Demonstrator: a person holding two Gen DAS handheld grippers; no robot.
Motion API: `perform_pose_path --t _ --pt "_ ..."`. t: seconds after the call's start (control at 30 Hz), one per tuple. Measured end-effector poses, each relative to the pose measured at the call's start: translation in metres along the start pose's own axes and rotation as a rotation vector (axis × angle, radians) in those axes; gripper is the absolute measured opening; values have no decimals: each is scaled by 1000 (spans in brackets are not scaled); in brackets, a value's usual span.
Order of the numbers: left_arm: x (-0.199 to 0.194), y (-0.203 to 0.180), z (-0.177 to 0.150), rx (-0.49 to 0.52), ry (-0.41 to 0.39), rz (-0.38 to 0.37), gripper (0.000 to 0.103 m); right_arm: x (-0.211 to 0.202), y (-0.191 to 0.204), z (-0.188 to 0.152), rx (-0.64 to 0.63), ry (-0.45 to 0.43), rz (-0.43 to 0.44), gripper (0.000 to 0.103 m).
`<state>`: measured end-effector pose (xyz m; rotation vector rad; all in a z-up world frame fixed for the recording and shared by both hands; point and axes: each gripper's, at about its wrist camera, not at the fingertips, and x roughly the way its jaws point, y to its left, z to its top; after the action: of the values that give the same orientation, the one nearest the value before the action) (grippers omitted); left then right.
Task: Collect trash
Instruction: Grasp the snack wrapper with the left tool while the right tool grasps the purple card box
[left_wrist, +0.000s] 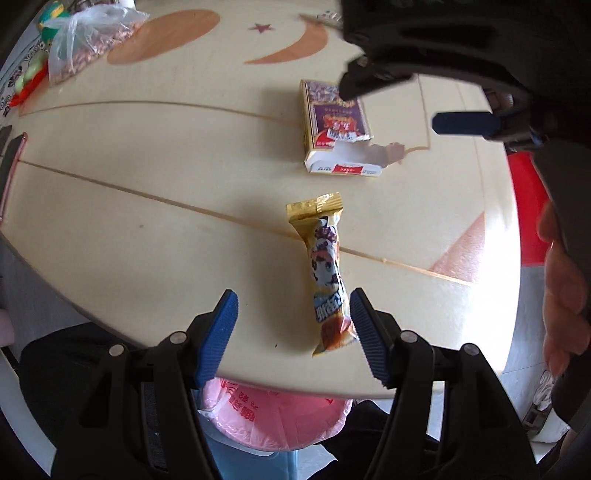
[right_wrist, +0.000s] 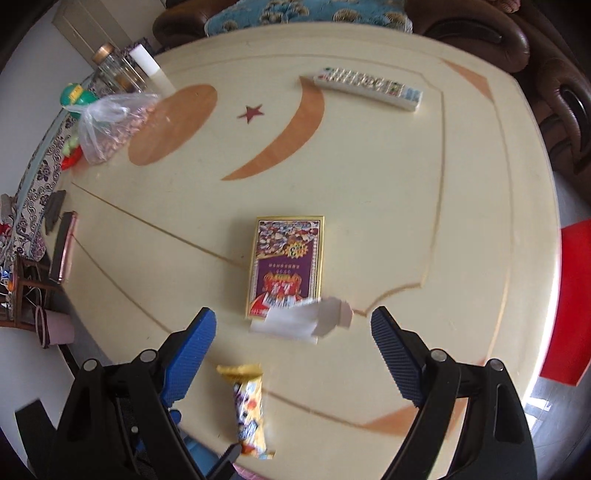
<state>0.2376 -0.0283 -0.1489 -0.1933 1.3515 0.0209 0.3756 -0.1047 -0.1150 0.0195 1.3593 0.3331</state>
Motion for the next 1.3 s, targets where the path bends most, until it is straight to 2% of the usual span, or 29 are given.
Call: perform_pose_path --t 0.13,0.2,0.43,0.77,0.93,1.07,1.17,1.2,1.3 --pt "17 -2 3 -7 38 4 62 26 5 10 -19 35 9 84" --pt "22 -1 5 -10 45 1 66 34 10 13 -36 45 12 84" --pt "32 -5 10 -6 72 14 66 59 20 16 -75 76 -26 84" --pt "31 -11 13 -13 51 42 65 73 26 20 -114 87 -71 85" --pt "30 -14 13 -37 42 75 54 81 42 16 -188 81 -173 85" --pt "26 -15 15 -33 38 95 35 82 41 18 -177 67 -176 82" --pt "23 -8 18 -46 46 84 28 78 39 19 -161 45 -178 72" --pt "22 -6 18 -52 50 75 25 76 38 19 -153 34 -176 62" --pt "21 2 21 -71 71 35 20 77 37 19 -153 31 -178 62"
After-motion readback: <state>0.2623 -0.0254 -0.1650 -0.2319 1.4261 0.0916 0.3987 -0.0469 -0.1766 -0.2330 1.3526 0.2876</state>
